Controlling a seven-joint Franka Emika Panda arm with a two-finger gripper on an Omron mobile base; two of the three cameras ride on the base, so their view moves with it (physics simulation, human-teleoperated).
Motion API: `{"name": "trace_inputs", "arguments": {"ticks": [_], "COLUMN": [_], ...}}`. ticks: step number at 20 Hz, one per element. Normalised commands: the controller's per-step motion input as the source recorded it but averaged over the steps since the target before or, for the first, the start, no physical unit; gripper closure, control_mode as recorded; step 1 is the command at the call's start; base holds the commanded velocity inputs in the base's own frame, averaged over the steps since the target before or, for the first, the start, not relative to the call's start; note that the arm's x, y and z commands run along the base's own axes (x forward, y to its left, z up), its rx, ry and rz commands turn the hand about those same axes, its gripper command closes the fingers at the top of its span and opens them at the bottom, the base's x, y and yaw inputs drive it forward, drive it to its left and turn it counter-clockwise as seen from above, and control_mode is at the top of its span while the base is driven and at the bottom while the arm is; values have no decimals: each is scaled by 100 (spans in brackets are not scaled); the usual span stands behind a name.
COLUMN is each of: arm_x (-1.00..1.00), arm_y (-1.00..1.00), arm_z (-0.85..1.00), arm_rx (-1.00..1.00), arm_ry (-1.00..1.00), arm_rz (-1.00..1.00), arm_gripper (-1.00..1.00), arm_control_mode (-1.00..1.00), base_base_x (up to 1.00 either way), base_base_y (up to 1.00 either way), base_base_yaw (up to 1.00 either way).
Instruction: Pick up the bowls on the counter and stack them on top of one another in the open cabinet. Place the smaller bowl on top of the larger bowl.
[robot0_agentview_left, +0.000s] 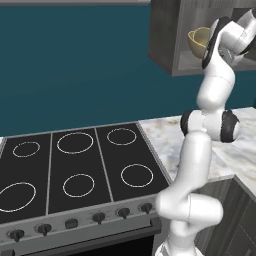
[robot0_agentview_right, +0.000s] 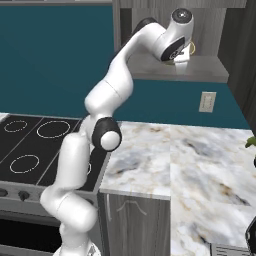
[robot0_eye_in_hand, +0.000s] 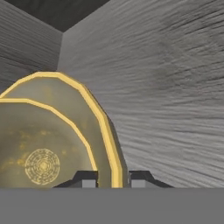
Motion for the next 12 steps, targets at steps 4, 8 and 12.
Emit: {"name": "trace_inputs", "arguments": {"ticks": [4,8,12], "arm_x": [4,-29,-71], "arm_y": [-4,-20,-33], "arm_z": [18,27,27], "arm_rx": [0,1,2], "arm_ry": [5,1,0], "arm_rz": [-4,-5,-4], "arm_gripper": [-100,-100,-100], "arm_control_mode": [-100,-100,-100], "base_base_x": [0,0,0], "base_base_y": [0,0,0], "base_base_yaw": [0,0,0]}}
